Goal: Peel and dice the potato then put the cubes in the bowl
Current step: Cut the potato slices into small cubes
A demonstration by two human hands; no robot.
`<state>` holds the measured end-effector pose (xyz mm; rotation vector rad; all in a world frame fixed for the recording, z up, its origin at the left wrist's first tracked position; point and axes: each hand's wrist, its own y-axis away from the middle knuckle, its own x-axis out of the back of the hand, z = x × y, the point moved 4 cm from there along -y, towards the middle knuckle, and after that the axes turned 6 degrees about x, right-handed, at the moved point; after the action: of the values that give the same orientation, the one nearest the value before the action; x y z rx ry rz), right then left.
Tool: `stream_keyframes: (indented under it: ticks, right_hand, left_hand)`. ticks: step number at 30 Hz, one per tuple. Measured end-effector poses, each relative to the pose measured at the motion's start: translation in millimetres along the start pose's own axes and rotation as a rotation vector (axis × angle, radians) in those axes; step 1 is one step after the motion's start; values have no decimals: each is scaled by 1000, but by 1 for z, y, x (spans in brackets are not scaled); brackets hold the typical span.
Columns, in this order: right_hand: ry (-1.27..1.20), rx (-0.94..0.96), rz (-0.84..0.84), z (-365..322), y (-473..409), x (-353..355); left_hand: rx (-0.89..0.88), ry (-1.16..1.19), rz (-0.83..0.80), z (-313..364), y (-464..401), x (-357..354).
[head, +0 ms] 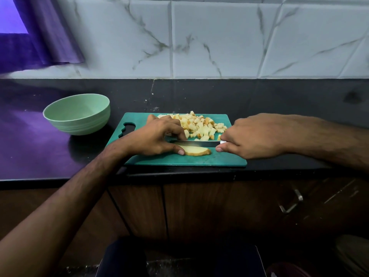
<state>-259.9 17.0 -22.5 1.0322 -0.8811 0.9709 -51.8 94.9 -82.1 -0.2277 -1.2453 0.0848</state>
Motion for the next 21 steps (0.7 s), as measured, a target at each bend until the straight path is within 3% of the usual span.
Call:
stream_keyframes:
  ticks: [4,9,15,18,21]
  right_hand:
    - [-22,0,-80,3,14,-3]
    - [-16,-131,-205,16,66,-12]
    - [-8,-234,-202,22,95,-25]
    - [-172,-290,-162,20,102,-35]
    - [-551,-367,57,8,100,-45]
  left_hand:
    - [9,-23,-3,1,-2,2]
    - [13,11,13,-1,-1,-1]
    - [89,-12,39,7,4,1]
    - [129,-71,91,11,8,0]
    - [170,-145,167,16,13,-2]
